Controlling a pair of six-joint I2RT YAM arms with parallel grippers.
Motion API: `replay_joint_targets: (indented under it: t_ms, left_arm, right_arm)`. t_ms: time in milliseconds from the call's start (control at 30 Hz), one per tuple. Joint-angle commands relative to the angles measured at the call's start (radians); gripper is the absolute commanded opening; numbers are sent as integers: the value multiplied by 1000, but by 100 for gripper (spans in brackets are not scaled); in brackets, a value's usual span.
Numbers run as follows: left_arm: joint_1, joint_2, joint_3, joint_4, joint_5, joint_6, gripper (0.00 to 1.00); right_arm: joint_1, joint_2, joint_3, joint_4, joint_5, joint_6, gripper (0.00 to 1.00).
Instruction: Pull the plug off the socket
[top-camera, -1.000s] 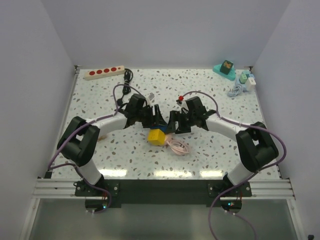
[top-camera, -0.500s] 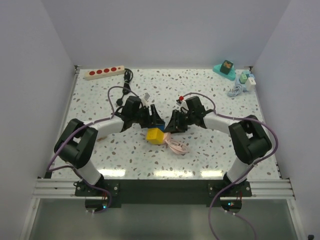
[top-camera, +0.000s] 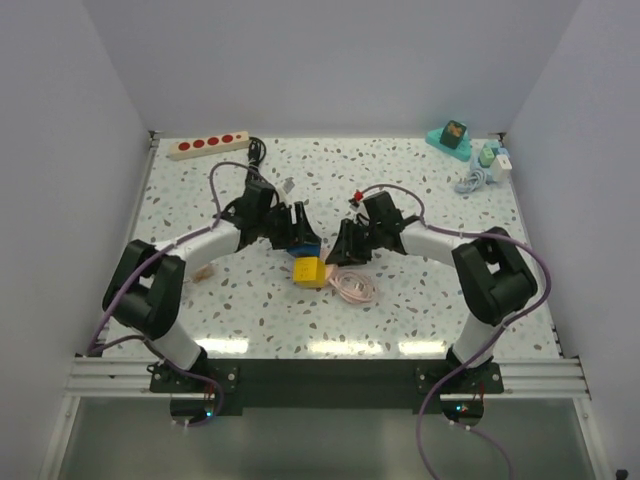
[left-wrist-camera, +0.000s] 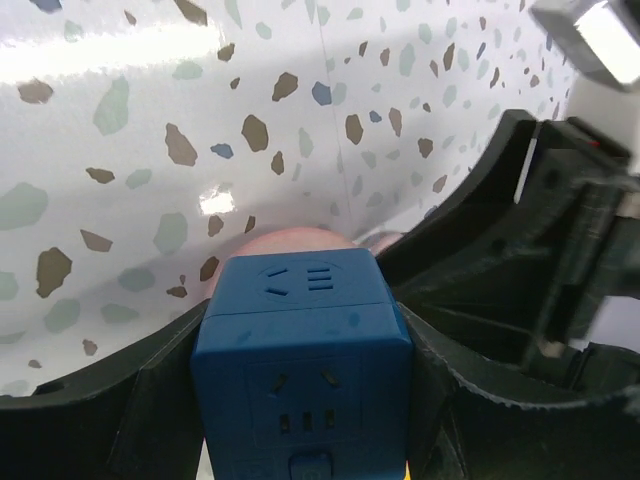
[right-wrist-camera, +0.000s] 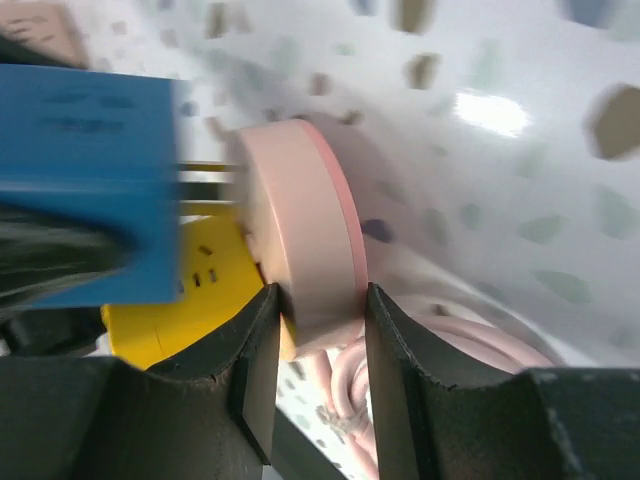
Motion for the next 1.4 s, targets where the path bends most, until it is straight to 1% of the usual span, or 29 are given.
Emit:
replay_joint_targets:
  t_ms: [0,33,167,200,233,300,333,400,433,533,567,600,633,667,700,733,767,833,867,933,1033,1133,1367]
  left_arm:
    - [39,-48,143,-129,16,60,0]
    - [39,-52,149,-148,-25,63,0]
    - [39,-69,201,-254,-78,86,0]
    - [41,-77,204,-264,-87,99,0]
    - [42,-86,203,-266,-139,99,0]
    - [70,-107,198,-252,-180,99,0]
    - [112,-109,203,-245,-180,97,0]
    - [163,-101,222,-213,-173,96,0]
    - [217,-81,235,-205,-158,94,0]
    - [306,-26,318,-220,-128,100,0]
    - [320,-17,339,-237,-134,112,0]
    - [332,-9,380,-287,-156,122,0]
    - [352,-3,396,-316,-233,131,0]
    - [364,-2,399,-346,-271,152,0]
    - [380,-5,395,-349,-332,163,0]
    - [422,3,387,-375,-357,178,0]
    - [442,11,387,-395,-374,182,0]
    - [534,34,379,-419,-395,191,0]
    - [561,40,359,-433,-401,194,0]
    - [632,43,332,-433,-409,198,0]
    - [706,46,272,-426,-459,200,0]
    - [749,43,227,-410,-483,205,0]
    - [754,26,158,-421,-492,214,0]
  right_arm:
    - [-36,81,-43,-263,336,-88,0]
    - [-37,83,-33,-269,336,-87,0]
    - [-37,81,-20,-264,321,-87,0]
    - [-37,80,-20,-258,312,-87,0]
    - [-37,77,-16,-254,301,-88,0]
    - [-39,72,-12,-252,281,-87,0]
    - [-39,67,-12,-248,261,-87,0]
    - [-39,54,-10,-249,255,-87,0]
    - [-39,45,-7,-251,249,-88,0]
    - [-39,28,5,-263,230,-104,0]
    - [-39,20,5,-264,221,-110,0]
    - [-39,12,8,-267,221,-111,0]
    - [-39,5,11,-274,219,-113,0]
    - [-39,-3,14,-280,221,-116,0]
    - [-39,-6,22,-286,219,-118,0]
    - [-39,-9,31,-297,215,-121,0]
    - [-39,-9,31,-301,215,-122,0]
    - [-39,-11,43,-310,207,-130,0]
    - [-39,-11,46,-312,206,-134,0]
    - [-40,-11,53,-315,200,-137,0]
    - [-39,-12,53,-306,187,-142,0]
    - [-39,-20,56,-303,181,-142,0]
    - [-39,-31,71,-317,173,-144,0]
